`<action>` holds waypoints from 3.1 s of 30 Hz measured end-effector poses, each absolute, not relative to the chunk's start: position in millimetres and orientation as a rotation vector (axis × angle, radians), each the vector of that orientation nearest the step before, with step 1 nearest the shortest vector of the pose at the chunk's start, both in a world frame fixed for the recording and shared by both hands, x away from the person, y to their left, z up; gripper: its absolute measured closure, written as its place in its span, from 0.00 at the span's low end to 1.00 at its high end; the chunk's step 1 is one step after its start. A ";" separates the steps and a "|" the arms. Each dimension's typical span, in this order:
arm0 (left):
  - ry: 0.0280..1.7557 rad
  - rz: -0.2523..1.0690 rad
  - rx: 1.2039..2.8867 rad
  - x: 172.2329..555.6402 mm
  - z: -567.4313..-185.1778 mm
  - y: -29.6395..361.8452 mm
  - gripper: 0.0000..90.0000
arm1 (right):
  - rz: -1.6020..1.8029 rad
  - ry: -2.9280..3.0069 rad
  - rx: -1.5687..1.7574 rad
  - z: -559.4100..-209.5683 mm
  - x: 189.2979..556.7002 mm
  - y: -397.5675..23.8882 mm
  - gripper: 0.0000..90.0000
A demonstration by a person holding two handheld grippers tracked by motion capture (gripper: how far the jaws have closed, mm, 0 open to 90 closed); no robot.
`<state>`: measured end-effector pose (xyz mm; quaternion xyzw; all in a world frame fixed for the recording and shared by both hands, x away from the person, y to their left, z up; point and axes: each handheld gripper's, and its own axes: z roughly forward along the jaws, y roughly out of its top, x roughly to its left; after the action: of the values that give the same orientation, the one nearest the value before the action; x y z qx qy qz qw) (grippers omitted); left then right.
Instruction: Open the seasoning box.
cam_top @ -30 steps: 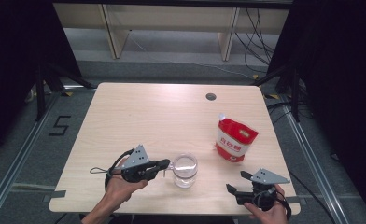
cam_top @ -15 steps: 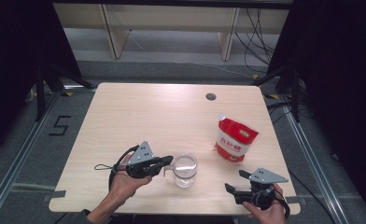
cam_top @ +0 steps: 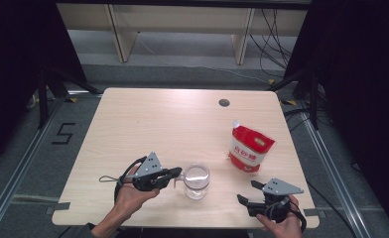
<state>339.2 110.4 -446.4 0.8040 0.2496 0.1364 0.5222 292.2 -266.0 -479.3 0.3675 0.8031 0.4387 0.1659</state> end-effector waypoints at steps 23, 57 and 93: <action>0.593 0.341 1.899 333.9 -450.4 110.8 0.99 | 1.399 2.270 0.803 -468.8 302.1 -223.9 0.77; 0.571 0.403 1.885 328.7 -454.5 111.7 0.99 | 1.444 2.298 0.765 -470.1 321.0 -199.8 0.98; 0.551 0.410 1.879 329.3 -461.4 116.5 0.99 | 1.465 2.286 0.716 -462.0 325.7 -187.3 1.00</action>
<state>329.3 116.5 -461.4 0.7905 0.2319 0.1727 0.5399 325.7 -187.3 -462.0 0.2515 0.8028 0.5144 0.1662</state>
